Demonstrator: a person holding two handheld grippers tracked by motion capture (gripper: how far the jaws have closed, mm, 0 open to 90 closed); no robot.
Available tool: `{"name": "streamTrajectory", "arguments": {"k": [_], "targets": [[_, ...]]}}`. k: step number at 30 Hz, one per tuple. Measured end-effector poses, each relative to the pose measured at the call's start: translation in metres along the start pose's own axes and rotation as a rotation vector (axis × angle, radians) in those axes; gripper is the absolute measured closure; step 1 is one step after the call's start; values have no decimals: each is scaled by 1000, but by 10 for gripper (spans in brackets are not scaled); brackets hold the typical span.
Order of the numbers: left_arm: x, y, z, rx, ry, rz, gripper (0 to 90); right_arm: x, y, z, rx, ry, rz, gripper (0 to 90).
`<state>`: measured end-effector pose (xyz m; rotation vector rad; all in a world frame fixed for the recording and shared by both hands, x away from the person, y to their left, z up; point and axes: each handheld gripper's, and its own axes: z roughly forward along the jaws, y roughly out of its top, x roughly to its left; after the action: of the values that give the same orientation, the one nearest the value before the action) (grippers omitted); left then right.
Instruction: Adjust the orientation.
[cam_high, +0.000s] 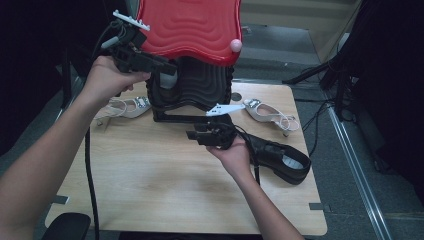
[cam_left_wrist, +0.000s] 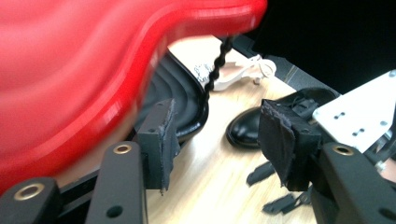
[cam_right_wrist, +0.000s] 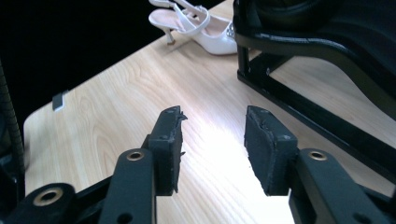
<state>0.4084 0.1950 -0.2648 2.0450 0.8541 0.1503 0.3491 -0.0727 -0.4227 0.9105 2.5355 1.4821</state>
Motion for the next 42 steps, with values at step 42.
{"name": "streamTrajectory", "arguments": {"k": [42], "targets": [[-25, -175, 52, 52, -50, -114, 459, -40, -84, -78, 67, -87, 31, 524]]}}
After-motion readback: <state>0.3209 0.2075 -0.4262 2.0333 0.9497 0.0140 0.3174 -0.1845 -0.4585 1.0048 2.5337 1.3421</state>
